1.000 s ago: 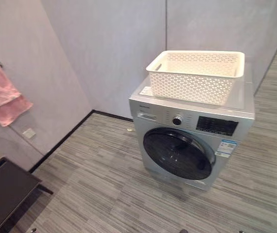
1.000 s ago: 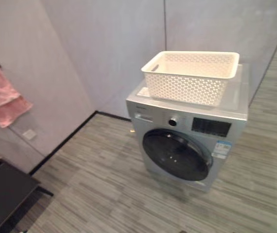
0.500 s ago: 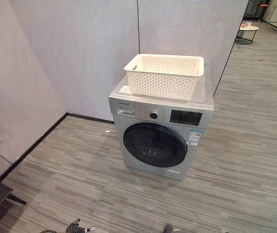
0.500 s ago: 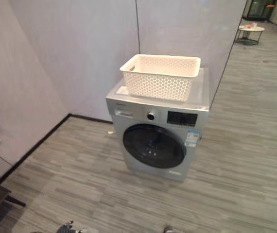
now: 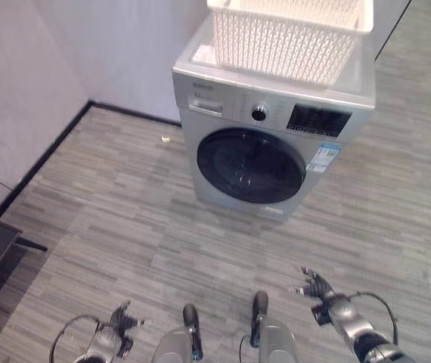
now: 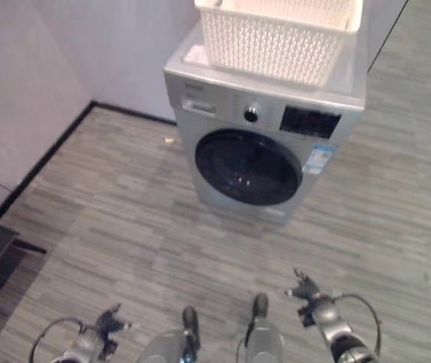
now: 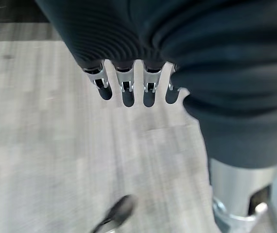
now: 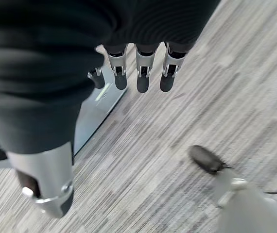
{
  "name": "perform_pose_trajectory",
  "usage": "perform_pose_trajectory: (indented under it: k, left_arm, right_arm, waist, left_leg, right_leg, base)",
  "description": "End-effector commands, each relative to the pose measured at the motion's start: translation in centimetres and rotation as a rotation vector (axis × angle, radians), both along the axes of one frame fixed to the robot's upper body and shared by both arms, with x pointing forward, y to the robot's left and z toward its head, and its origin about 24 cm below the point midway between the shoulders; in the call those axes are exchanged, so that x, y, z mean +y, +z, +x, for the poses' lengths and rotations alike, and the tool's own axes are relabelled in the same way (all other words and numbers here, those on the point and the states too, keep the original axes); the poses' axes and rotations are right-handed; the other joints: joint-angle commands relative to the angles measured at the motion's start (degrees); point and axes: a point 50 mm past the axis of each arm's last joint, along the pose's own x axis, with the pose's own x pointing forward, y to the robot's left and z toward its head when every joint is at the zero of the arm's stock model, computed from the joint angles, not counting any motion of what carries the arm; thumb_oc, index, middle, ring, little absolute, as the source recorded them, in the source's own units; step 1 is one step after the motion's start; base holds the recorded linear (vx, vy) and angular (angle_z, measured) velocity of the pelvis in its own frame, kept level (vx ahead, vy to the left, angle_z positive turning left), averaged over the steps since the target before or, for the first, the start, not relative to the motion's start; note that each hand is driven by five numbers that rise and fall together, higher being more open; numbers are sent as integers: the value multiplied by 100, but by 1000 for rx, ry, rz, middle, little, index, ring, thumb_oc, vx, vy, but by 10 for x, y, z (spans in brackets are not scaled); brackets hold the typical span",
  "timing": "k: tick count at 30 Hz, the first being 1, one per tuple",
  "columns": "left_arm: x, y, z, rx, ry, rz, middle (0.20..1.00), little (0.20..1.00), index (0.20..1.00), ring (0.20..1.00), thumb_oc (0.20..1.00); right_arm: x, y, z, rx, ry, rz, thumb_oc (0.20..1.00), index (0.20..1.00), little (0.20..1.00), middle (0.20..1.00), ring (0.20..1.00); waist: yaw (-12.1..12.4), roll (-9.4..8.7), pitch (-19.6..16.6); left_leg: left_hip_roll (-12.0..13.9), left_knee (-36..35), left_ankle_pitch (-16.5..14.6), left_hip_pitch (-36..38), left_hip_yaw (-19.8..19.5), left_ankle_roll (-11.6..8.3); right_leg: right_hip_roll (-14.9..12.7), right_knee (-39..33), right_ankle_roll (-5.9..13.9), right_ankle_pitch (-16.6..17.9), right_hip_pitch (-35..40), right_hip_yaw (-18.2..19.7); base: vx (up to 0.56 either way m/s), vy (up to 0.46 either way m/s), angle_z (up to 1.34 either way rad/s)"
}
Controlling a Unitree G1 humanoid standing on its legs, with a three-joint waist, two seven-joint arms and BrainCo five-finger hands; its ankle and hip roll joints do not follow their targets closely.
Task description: Grab the laundry basket,head to the washer,open it,put in the laundry and shut it.
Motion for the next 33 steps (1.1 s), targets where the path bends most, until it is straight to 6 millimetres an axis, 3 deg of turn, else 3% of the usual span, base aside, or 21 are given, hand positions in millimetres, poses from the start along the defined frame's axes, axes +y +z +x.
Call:
perform_pose_trajectory:
  k: [1,4,8,10,15,16,17,20,21,22,23,24,25,26,27,28,29,30,31,33]
  left_arm:
    - [10,14,13,-108,74,8,1000,1000,1000,1000,1000]
    - [9,26,26,-176,74,1,1000,1000,1000,1000,1000]
    - [8,28,27,-193,74,-9,1000,1000,1000,1000,1000]
    - [7,27,23,-185,49,7,1000,1000,1000,1000,1000]
    - [11,16,5,-123,41,25,1000,1000,1000,1000,1000]
    - [14,11,-3,-91,44,39,1000,1000,1000,1000,1000]
    - [22,1,-20,-18,50,61,1000,1000,1000,1000,1000]
    - [25,-2,-26,7,65,65,1000,1000,1000,1000,1000]
    - [26,-5,-31,38,57,76,1000,1000,1000,1000,1000]
    - [27,-9,-35,66,53,85,1000,1000,1000,1000,1000]
    - [26,-11,-37,82,66,87,1000,1000,1000,1000,1000]
    - [26,-13,-37,91,74,84,1000,1000,1000,1000,1000]
    - [27,-12,-35,97,82,87,1000,1000,1000,1000,1000]
    - [25,-13,-33,97,87,80,1000,1000,1000,1000,1000]
    - [24,-13,-32,93,85,81,1000,1000,1000,1000,1000]
    - [23,-12,-32,85,70,82,1000,1000,1000,1000,1000]
    - [23,-11,-29,78,55,81,1000,1000,1000,1000,1000]
    - [23,-10,-29,77,56,82,1000,1000,1000,1000,1000]
    - [21,-9,-27,53,68,59,1000,1000,1000,1000,1000]
    - [16,-6,-19,25,44,54,1000,1000,1000,1000,1000]
  right_arm:
    - [-5,16,10,-89,27,-57,1000,1000,1000,1000,1000]
    - [0,32,26,-158,56,-67,1000,1000,1000,1000,1000]
    - [5,42,36,-199,78,-77,1000,1000,1000,1000,1000]
    - [12,54,46,-254,100,-69,1000,1000,1000,1000,1000]
    - [16,62,52,-289,108,-77,1000,1000,1000,1000,1000]
    - [15,63,53,-293,104,-81,1000,1000,1000,1000,1000]
    - [16,72,59,-317,128,-109,1000,1000,1000,1000,1000]
    - [19,77,65,-332,141,-116,1000,1000,1000,1000,1000]
    - [17,83,68,-350,137,-129,1000,1000,1000,1000,1000]
    - [16,87,72,-355,124,-136,1000,1000,1000,1000,1000]
    - [19,97,83,-379,125,-152,1000,1000,1000,1000,1000]
    - [17,105,89,-396,120,-168,1000,1000,1000,1000,1000]
    - [16,112,94,-407,121,-184,1000,1000,1000,1000,1000]
    - [13,122,99,-419,128,-208,1000,1000,1000,1000,1000]
    - [11,126,102,-425,128,-231,1000,1000,1000,1000,1000]
    - [8,121,97,-414,119,-219,1000,1000,1000,1000,1000]
    - [5,130,102,-431,110,-233,1000,1000,1000,1000,1000]
    - [6,131,103,-432,110,-232,1000,1000,1000,1000,1000]
    - [5,146,111,-467,103,-241,1000,1000,1000,1000,1000]
    - [2,161,118,-512,80,-254,1000,1000,1000,1000,1000]
  waist:
    - [-80,-11,95]
    - [-78,-35,235]
    - [-46,-55,288]
    - [-13,-59,308]
    - [60,-46,269]
    - [78,-11,262]
    - [85,100,359]
    - [138,132,414]
    - [33,202,481]
    - [-23,187,525]
    - [-23,184,604]
    - [-92,209,694]
    - [-214,158,762]
    - [-332,80,811]
    - [-365,71,823]
    - [-292,-35,811]
    - [-298,-32,830]
    - [-307,-52,813]
    - [-273,-22,808]
    - [-300,33,832]
  left_leg:
    - [78,737,-575,-158,-276,-85]
    - [80,1023,-683,-479,-284,-43]
    - [83,1367,-859,-744,-288,8]
    - [41,1654,-1033,-901,-302,57]
    - [-81,1807,-1180,-978,-391,158]
    - [-186,1738,-1198,-921,-464,224]
    - [-368,1563,-1212,-704,-609,413]
    - [-354,1568,-1233,-656,-547,455]
    - [-390,1570,-1267,-551,-660,480]
    - [-482,1551,-1284,-429,-733,472]
    - [-542,1515,-1364,-302,-709,416]
    - [-549,1529,-1441,-196,-776,361]
    - [-639,1526,-1474,-88,-889,293]
    - [-727,1723,-1631,0,-988,185]
    - [-712,1763,-1703,79,-1038,187]
    - [-688,2018,-1707,-48,-1055,110]
    - [-634,2146,-1704,-181,-1106,81]
    - [-655,2133,-1681,-204,-1103,83]
    - [-493,2056,-1515,-284,-1229,-8]
    - [-358,1903,-1351,-341,-1326,-65]
  right_leg:
    - [-182,-400,243,203,596,179]
    - [-189,-385,237,241,389,259]
    - [-225,-269,226,180,229,305]
    - [-280,-65,248,103,157,316]
    - [-364,315,280,72,94,315]
    - [-421,625,284,154,11,360]
    - [-356,1730,185,548,-544,581]
    - [-383,2103,184,525,-712,334]
    - [96,2368,140,355,-999,679]
    - [295,2106,81,283,-1111,755]
    - [1,1639,97,416,-1326,594]
    - [30,1322,140,482,-1414,750]
    - [133,892,204,595,-1466,1139]
    - [6,221,325,856,-1519,1511]
    - [43,148,348,891,-1610,1565]
    - [83,486,276,806,-1545,1265]
    - [271,615,304,963,-1592,1451]
    - [253,605,307,979,-1615,1461]
    - [418,582,181,683,-1532,1213]
    - [570,526,81,632,-1589,1118]
  base:
    - [-17,34,-4]
    - [10,33,-7]
    - [52,51,-10]
    - [99,88,-12]
    - [78,76,11]
    - [162,249,43]
    - [140,222,54]
    - [68,109,20]
    - [138,-44,2]
    - [211,-57,-9]
    - [217,-61,14]
    - [231,-136,31]
    - [326,-243,45]
    - [338,-245,106]
    - [282,-365,118]
    - [122,-357,121]
    - [32,-308,50]
    - [70,-283,25]
    - [95,-241,46]
    - [88,-279,24]
